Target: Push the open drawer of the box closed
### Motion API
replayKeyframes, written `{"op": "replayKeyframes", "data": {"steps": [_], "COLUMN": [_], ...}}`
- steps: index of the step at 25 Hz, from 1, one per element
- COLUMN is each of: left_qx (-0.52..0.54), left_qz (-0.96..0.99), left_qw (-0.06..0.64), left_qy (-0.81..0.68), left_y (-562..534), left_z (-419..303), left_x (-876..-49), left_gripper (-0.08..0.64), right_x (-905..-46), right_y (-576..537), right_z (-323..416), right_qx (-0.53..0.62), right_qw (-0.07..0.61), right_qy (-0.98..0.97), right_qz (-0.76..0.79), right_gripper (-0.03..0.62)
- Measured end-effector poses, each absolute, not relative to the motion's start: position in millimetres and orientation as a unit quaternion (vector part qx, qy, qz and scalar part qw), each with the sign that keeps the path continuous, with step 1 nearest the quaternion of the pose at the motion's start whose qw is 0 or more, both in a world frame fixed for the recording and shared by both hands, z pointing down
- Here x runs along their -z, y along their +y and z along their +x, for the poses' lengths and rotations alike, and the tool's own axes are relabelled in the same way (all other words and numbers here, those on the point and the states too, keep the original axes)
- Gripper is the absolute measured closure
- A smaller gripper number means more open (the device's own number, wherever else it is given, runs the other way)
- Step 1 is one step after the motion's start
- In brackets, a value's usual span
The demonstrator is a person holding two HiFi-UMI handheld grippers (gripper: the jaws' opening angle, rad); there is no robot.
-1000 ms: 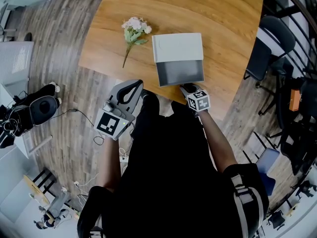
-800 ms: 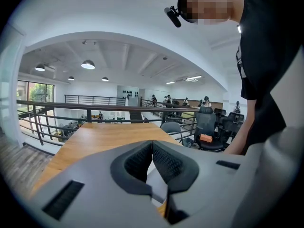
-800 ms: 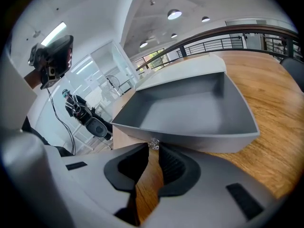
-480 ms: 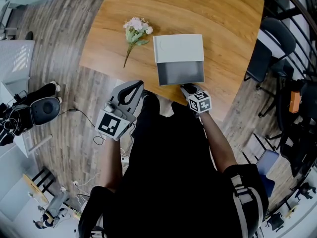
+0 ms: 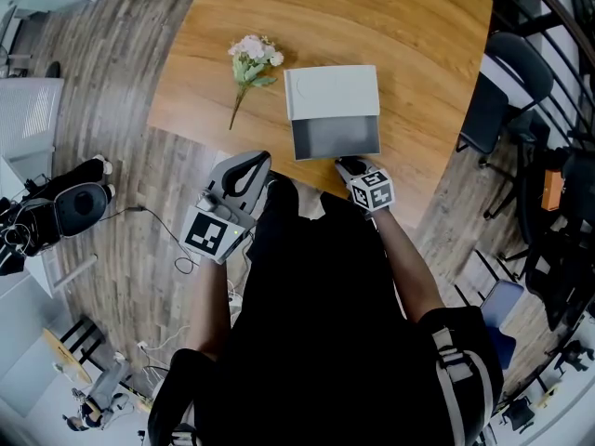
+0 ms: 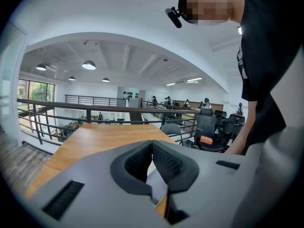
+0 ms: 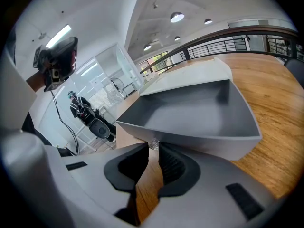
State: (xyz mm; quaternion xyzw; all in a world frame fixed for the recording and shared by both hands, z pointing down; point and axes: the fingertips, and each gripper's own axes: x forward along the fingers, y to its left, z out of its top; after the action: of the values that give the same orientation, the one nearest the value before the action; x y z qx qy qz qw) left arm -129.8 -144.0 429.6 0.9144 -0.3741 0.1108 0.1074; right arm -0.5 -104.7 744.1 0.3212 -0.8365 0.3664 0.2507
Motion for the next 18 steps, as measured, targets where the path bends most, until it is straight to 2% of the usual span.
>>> {"op": "replayKeyframes", "data": {"steps": [18], "left_qx": [-0.109], "left_qz": [0.914], "left_qw": [0.106], "left_qy": [-0.377], "left_y": [-157.1], "left_z": [-126.7], "left_x": [-426.0], "left_gripper": [0.537], "right_x": [-742.6], "right_y": [-121.3], "right_z": [0.4], "right_qx": [-0.367], "right_qw": [0.251], "right_qy": [-0.836], "right_qz": [0.323], "right_gripper": [0.512]}}
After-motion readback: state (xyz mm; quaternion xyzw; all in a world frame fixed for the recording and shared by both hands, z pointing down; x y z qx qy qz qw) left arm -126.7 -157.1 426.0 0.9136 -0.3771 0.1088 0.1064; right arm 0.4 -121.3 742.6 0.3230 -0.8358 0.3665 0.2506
